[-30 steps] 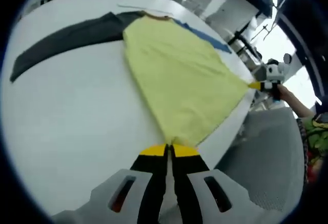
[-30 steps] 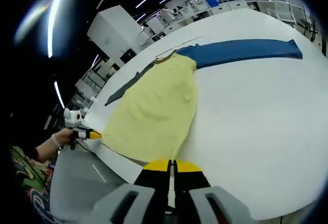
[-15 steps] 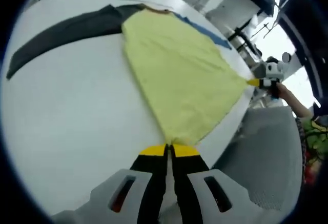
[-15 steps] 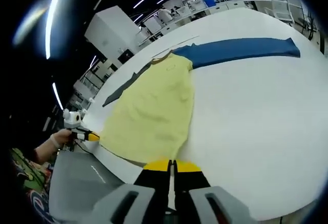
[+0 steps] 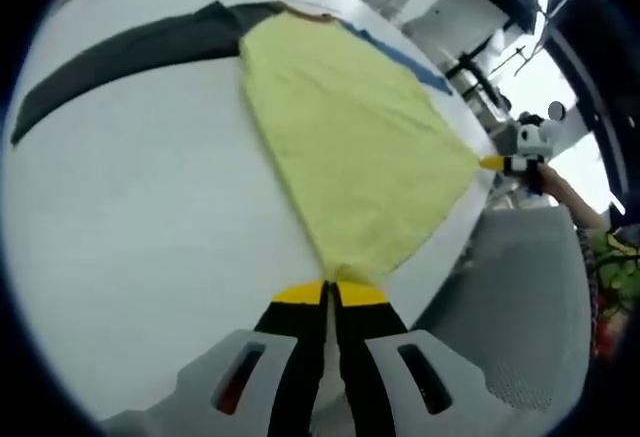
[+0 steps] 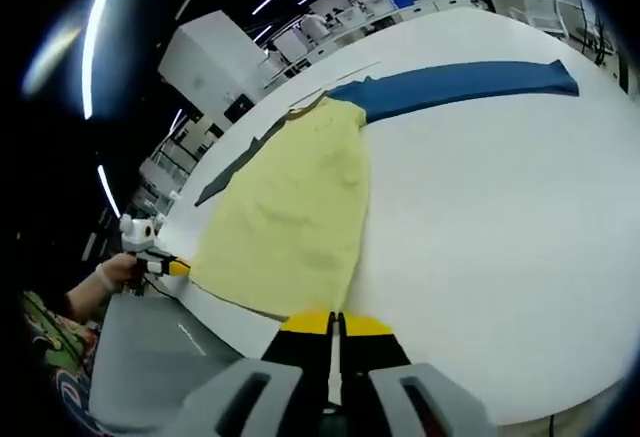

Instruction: Fold the garment on the visible template until the final outline fits inside the template.

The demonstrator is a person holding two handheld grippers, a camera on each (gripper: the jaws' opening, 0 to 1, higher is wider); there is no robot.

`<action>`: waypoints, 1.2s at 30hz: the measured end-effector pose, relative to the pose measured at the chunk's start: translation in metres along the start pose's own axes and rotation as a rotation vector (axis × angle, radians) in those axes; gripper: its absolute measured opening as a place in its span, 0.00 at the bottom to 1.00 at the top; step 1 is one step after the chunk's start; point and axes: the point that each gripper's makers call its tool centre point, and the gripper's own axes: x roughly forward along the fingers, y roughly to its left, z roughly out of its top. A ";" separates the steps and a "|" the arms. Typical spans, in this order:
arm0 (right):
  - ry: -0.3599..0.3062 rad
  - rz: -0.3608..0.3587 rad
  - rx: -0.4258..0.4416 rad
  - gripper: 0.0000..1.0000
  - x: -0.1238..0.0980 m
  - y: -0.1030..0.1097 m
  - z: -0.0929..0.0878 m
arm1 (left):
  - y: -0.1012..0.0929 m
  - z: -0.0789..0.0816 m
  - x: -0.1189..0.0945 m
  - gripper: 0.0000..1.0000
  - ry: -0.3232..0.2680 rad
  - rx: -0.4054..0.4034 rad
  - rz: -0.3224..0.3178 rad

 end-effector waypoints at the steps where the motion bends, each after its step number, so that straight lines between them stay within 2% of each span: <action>1: 0.001 0.000 0.000 0.00 0.000 0.000 0.000 | 0.000 0.000 0.000 0.00 0.000 0.000 0.000; 21: 0.037 -0.029 -0.035 0.00 0.006 -0.008 -0.009 | -0.001 -0.002 0.001 0.00 0.005 -0.013 -0.005; 26: 0.028 -0.027 -0.035 0.00 0.006 -0.008 -0.009 | 0.001 -0.003 0.000 0.00 0.006 0.026 0.003; 29: 0.019 -0.021 -0.036 0.00 0.005 -0.006 -0.009 | 0.001 0.001 -0.004 0.01 -0.028 0.012 0.001; 32: 0.016 -0.022 -0.047 0.00 0.004 -0.008 -0.008 | 0.003 0.006 -0.008 0.07 -0.061 0.001 0.004; 34: 0.015 -0.032 -0.059 0.00 0.003 -0.009 -0.008 | 0.007 0.007 -0.010 0.07 -0.069 0.014 0.015; 36: 0.003 -0.027 -0.065 0.00 0.001 -0.009 -0.006 | 0.008 0.009 -0.011 0.11 -0.086 0.032 0.021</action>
